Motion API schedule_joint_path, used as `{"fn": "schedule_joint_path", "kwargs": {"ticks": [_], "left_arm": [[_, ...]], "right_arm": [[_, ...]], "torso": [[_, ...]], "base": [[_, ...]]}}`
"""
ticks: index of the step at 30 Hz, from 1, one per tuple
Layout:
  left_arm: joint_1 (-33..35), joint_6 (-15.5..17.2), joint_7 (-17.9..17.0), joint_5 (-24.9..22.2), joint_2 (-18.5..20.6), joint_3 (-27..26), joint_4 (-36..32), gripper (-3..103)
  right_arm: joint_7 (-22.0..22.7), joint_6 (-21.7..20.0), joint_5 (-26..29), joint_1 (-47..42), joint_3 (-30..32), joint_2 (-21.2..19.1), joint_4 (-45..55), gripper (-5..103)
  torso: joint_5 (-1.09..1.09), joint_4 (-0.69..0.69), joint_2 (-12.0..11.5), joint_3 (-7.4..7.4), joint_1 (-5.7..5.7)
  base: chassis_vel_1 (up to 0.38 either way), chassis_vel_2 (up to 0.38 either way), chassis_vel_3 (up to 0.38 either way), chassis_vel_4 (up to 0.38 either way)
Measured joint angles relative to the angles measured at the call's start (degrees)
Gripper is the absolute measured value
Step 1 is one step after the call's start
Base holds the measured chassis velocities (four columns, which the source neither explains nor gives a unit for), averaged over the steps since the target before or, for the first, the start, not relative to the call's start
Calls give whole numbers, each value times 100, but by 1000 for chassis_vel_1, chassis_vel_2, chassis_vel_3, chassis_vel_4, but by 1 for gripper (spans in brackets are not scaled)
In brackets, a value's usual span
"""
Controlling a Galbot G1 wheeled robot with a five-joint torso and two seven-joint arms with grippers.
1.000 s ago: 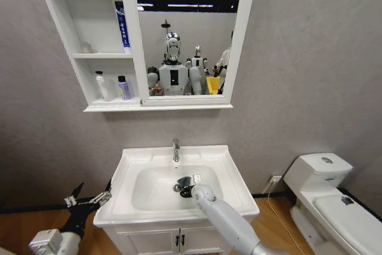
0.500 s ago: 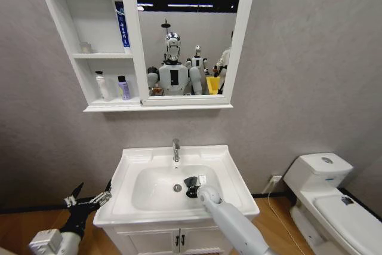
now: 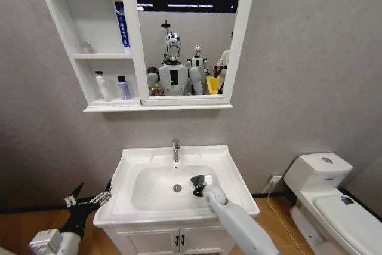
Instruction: Move facial cleanser and shampoo from washbasin to cabinet, then wipe washbasin with towel.
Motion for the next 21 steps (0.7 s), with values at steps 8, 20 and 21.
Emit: {"fn": "schedule_joint_path", "kwargs": {"ticks": [8, 20, 21], "left_arm": [[0, 0, 0, 0, 0, 0, 0, 100], [0, 0, 0, -1, 0, 0, 0, 100], [0, 0, 0, 0, 0, 0, 0, 100]], "right_arm": [[-75, -2, 8, 157, -39, 200, -281, 6], [-479, 136, -34, 363, -168, 612, -882, 6], [-525, 155, -35, 380, -191, 663, -943, 6]], "torso": [[-1, 0, 0, 0, 0], [-2, -1, 0, -1, 0], [-2, 0, 0, 0, 0]], "base": [[0, 0, 0, 0], [0, 0, 0, 0], [0, 0, 0, 0]]}}
